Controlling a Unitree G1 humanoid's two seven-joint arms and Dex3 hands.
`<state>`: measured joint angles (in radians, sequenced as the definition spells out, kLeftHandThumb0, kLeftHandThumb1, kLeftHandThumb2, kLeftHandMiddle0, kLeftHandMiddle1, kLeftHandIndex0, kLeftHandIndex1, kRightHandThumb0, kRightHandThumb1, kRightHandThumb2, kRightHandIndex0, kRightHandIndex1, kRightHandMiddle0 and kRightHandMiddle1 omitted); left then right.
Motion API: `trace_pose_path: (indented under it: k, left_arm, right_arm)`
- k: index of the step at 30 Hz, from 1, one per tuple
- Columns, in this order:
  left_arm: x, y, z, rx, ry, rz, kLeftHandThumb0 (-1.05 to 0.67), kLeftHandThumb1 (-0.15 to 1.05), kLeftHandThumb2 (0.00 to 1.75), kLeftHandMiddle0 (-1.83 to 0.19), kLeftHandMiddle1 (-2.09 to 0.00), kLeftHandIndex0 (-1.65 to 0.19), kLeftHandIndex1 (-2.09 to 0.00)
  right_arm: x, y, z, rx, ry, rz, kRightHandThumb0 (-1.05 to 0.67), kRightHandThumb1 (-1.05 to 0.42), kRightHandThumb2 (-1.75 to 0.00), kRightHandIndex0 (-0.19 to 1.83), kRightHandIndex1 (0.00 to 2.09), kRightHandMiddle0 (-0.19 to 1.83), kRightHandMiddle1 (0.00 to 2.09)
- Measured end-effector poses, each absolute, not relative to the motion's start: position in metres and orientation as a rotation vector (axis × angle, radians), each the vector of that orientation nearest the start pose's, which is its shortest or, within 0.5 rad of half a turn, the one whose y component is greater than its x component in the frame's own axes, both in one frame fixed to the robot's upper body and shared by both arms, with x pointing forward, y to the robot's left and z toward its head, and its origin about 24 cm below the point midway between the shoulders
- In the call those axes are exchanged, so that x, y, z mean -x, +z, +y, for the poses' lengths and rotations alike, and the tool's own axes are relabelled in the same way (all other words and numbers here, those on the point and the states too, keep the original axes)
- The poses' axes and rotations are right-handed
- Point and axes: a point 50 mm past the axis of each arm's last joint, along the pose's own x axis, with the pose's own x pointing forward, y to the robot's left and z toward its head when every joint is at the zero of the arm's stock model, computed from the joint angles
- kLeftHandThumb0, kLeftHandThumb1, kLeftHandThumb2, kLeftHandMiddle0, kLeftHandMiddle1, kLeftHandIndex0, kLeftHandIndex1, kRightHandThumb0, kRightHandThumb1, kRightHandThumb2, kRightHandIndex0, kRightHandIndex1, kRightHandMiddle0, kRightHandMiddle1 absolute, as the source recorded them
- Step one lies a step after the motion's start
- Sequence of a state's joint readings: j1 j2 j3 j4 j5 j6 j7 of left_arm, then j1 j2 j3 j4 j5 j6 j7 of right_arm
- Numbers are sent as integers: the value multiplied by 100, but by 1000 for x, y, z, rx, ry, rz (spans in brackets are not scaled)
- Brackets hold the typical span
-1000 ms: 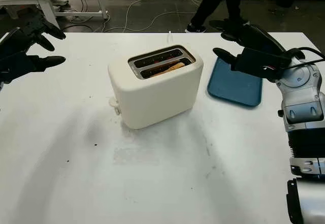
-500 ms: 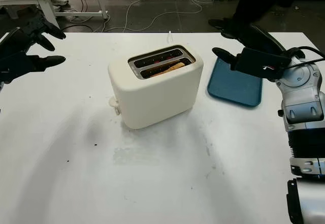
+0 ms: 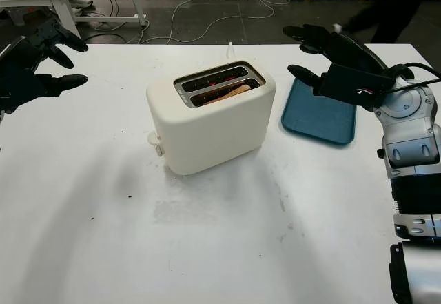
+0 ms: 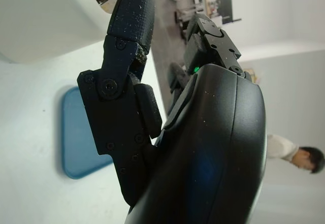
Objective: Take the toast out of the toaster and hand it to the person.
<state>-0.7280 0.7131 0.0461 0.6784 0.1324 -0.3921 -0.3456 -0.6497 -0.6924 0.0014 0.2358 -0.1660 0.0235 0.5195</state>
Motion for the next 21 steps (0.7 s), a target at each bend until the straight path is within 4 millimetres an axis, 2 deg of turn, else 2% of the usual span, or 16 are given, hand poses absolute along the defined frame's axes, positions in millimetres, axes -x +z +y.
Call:
trace_pose_path:
  k: [21]
  left_arm:
    - [-352, 204, 280, -828, -150, -317, -105, 92, 30, 0, -173, 0, -145]
  right_arm:
    - [-341, 217, -234, 891, 325, -182, -86, -92, -61, 0, 56, 27, 1]
